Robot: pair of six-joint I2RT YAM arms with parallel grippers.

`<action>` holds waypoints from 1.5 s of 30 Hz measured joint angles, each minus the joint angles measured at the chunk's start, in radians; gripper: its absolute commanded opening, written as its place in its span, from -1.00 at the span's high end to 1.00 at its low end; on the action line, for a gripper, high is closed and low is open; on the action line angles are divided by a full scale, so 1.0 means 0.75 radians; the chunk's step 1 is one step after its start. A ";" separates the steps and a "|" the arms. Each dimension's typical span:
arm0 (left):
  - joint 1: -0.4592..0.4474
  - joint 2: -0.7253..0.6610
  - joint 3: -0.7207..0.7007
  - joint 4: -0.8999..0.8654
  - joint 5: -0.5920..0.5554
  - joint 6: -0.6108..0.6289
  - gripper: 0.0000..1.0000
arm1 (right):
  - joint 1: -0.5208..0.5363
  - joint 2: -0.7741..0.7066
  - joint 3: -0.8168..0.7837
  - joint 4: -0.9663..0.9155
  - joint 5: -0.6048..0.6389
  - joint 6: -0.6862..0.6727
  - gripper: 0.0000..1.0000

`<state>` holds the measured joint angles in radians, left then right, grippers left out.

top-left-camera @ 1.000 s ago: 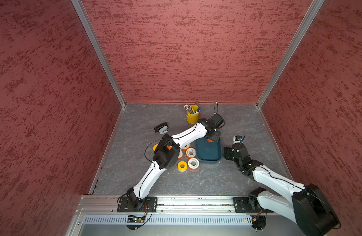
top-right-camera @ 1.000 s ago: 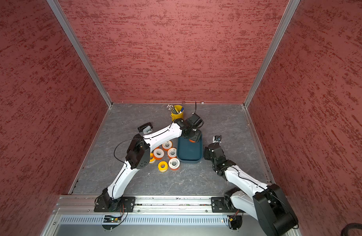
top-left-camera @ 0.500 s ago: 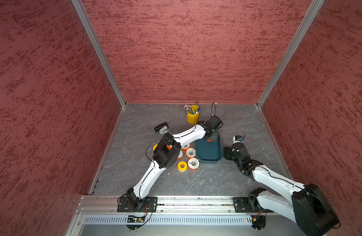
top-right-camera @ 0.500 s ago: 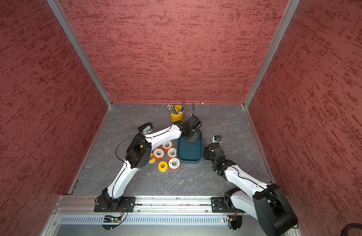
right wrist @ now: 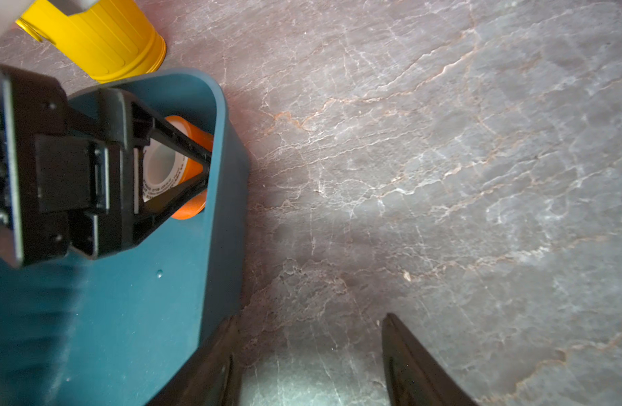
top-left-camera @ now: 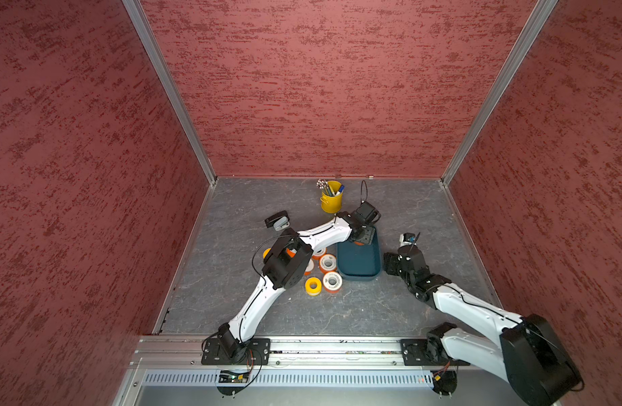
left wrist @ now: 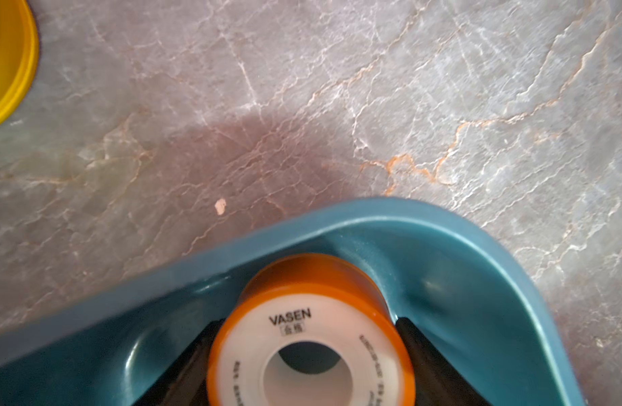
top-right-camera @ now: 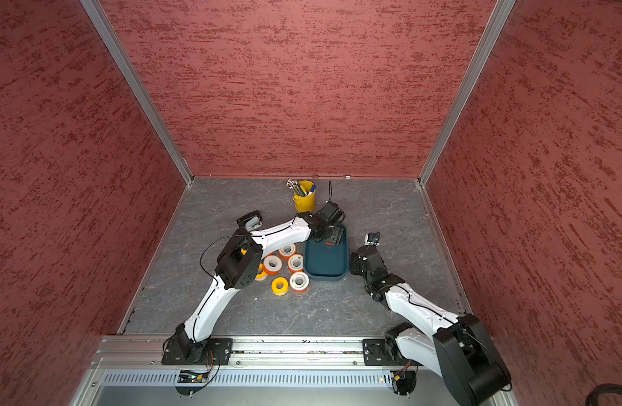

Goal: Put the sealing tape into the storage box
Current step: Place the sealing tape in the storage box.

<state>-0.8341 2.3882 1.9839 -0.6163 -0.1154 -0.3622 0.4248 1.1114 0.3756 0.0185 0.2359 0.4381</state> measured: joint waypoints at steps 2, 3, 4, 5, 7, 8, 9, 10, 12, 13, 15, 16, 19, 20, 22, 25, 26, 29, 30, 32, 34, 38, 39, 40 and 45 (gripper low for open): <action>0.001 0.000 0.000 0.008 0.004 0.000 -0.53 | 0.000 0.003 0.006 0.001 -0.001 0.000 -0.33; 0.000 0.000 0.000 0.009 0.004 -0.001 -0.55 | 0.000 0.003 0.008 0.001 -0.001 0.000 -0.33; 0.000 0.000 0.000 0.011 0.004 -0.001 -0.60 | 0.000 0.005 0.010 0.001 -0.002 0.000 -0.33; 0.001 0.000 0.000 0.014 0.004 -0.001 -0.66 | 0.000 0.006 0.011 0.000 -0.003 0.000 -0.33; 0.001 0.000 0.000 0.019 0.005 -0.001 -0.78 | 0.000 0.009 0.012 0.000 -0.005 0.000 -0.33; 0.001 0.000 0.000 0.021 0.006 -0.002 -0.82 | 0.000 0.012 0.012 0.000 -0.006 0.000 -0.33; 0.000 0.000 0.000 0.021 0.007 0.001 -0.83 | 0.000 0.015 0.012 0.000 -0.006 0.000 -0.33; 0.000 0.000 0.000 0.022 0.007 -0.001 -0.84 | 0.000 0.018 0.012 0.000 -0.007 -0.001 -0.33; 0.001 0.000 0.000 0.022 0.006 -0.001 -0.85 | 0.000 0.022 0.012 -0.001 -0.007 0.000 -0.33; 0.001 0.000 0.000 0.022 0.006 -0.001 -0.85 | 0.000 0.022 0.012 -0.001 -0.007 -0.001 -0.33; 0.001 0.000 0.000 0.021 0.006 -0.001 -0.85 | 0.000 0.022 0.012 -0.001 -0.007 0.000 -0.33; 0.001 0.000 0.000 0.021 0.005 -0.001 -0.85 | 0.000 0.022 0.012 -0.001 -0.008 0.000 -0.33; 0.000 -0.003 0.000 0.021 0.005 0.000 -0.85 | 0.000 0.022 0.012 -0.001 -0.008 -0.001 -0.33; 0.000 -0.006 0.000 0.020 0.005 0.001 -0.85 | 0.000 0.022 0.012 -0.001 -0.008 0.000 -0.33; -0.003 -0.024 -0.006 0.019 0.003 0.005 -0.85 | 0.000 0.022 0.012 -0.001 -0.008 -0.001 -0.33; -0.005 -0.088 -0.022 0.010 -0.002 0.015 -0.85 | 0.000 0.022 0.012 -0.001 -0.008 -0.001 -0.33; -0.006 -0.116 -0.032 0.009 -0.003 0.017 -0.85 | 0.000 0.022 0.012 -0.001 -0.008 0.000 -0.33; -0.009 -0.251 -0.090 0.010 -0.009 0.032 -0.89 | 0.000 0.022 0.012 -0.001 -0.008 0.000 -0.33; -0.009 -0.311 -0.120 0.011 -0.014 0.037 -0.90 | 0.000 0.022 0.012 -0.001 -0.008 -0.001 -0.33; -0.010 -0.426 -0.177 0.012 -0.026 0.047 -0.92 | 0.000 0.022 0.012 -0.001 -0.008 -0.001 -0.33; -0.009 -0.553 -0.249 0.012 -0.038 0.051 -0.94 | 0.000 0.022 0.012 -0.001 -0.008 0.000 -0.33; 0.009 -0.801 -0.426 0.006 -0.075 0.053 -0.96 | 0.000 0.022 0.012 -0.001 -0.008 0.000 -0.33; 0.018 -0.866 -0.479 -0.001 -0.090 0.052 -0.96 | 0.000 0.022 0.012 -0.001 -0.009 0.000 -0.33; 0.028 -0.926 -0.530 -0.006 -0.101 0.050 -0.96 | 0.000 0.022 0.012 -0.001 -0.008 0.000 -0.33; 0.085 -1.250 -0.817 -0.066 -0.149 0.023 -0.97 | 0.000 0.022 0.012 -0.001 -0.008 0.000 -0.33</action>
<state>-0.7700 1.4506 1.3712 -0.6655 -0.2272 -0.3447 0.4248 1.1282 0.3847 0.0181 0.2298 0.4381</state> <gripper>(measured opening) 0.981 0.665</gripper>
